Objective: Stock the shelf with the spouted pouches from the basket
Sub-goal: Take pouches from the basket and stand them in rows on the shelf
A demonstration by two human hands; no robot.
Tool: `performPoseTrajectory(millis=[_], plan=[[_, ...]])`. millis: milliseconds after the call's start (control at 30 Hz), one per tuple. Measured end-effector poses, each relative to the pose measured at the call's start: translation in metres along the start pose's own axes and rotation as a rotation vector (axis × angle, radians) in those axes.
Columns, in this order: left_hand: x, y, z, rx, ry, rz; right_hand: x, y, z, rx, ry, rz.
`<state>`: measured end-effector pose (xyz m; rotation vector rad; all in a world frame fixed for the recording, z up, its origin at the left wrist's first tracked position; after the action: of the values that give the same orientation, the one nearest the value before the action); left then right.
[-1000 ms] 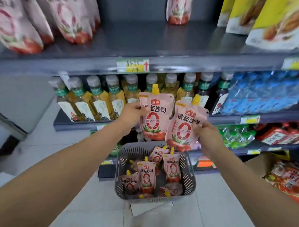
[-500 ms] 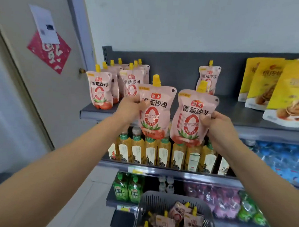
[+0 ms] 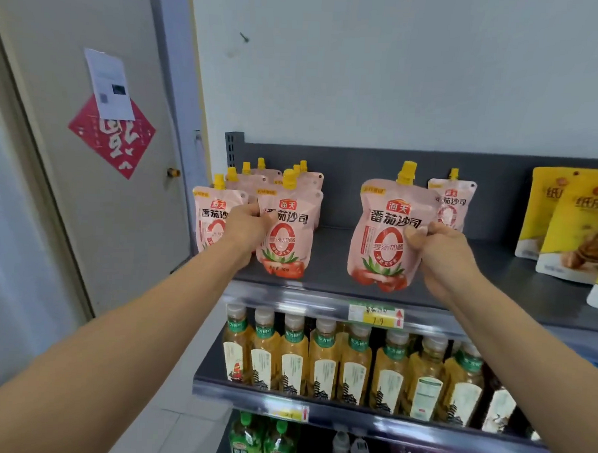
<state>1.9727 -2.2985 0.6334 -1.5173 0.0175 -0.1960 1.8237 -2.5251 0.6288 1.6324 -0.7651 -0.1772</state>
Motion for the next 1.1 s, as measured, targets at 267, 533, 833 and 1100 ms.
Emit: performPoseTrajectory(millis=[267,533,833,1100], plan=[[0.036,0.029,0.001,-0.011,0.043,-0.003,0.031,-0.023,-0.016,-0.035,-0.067,-0.015],[0.038,0.03,0.002,0.031,0.073,0.033,0.045,-0.036,-0.027,-0.115,-0.098,-0.042],[0.014,0.02,0.01,0.404,-0.077,-0.074,0.064,-0.039,-0.031,-0.15,-0.07,-0.062],[-0.018,-0.014,-0.02,0.441,-0.111,-0.437,0.099,-0.045,-0.028,-0.191,-0.077,-0.074]])
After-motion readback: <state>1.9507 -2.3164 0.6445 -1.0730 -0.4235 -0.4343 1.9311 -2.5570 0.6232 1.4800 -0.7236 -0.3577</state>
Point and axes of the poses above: each hand's wrist, its own x-axis towards the middle knuckle, its own z-axis out of the back of the hand, y = z × x, the point moved 2 cm from there along x, towards the middle knuckle, and after that the axes turned 7 degrees about z, right-handed, at the moved point
